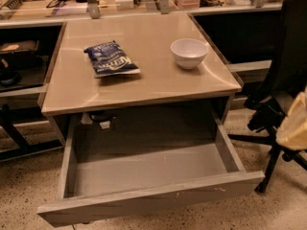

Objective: Close top drawer

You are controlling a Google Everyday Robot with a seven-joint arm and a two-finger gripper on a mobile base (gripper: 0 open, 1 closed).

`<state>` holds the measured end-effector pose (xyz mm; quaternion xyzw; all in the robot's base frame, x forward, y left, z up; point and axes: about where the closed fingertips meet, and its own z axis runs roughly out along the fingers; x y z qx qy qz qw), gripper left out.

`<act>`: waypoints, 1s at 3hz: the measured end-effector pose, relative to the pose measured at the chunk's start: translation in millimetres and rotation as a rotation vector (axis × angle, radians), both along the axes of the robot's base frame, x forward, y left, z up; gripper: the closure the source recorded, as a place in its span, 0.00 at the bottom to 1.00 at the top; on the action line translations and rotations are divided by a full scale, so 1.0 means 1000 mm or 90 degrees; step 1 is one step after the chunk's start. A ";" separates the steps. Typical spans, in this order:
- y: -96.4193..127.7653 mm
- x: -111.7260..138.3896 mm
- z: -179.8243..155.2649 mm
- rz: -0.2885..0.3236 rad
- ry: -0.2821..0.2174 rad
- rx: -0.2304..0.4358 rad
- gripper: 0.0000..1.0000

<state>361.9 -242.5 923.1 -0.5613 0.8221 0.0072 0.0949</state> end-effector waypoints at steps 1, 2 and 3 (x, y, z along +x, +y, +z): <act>-0.006 -0.039 -0.043 -0.011 0.070 0.008 1.00; -0.007 -0.045 -0.054 -0.012 0.085 0.007 1.00; -0.002 -0.057 -0.077 -0.007 0.105 0.032 1.00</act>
Offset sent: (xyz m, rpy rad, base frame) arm -0.0336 -0.0051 -0.0370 0.0104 0.0931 -0.0144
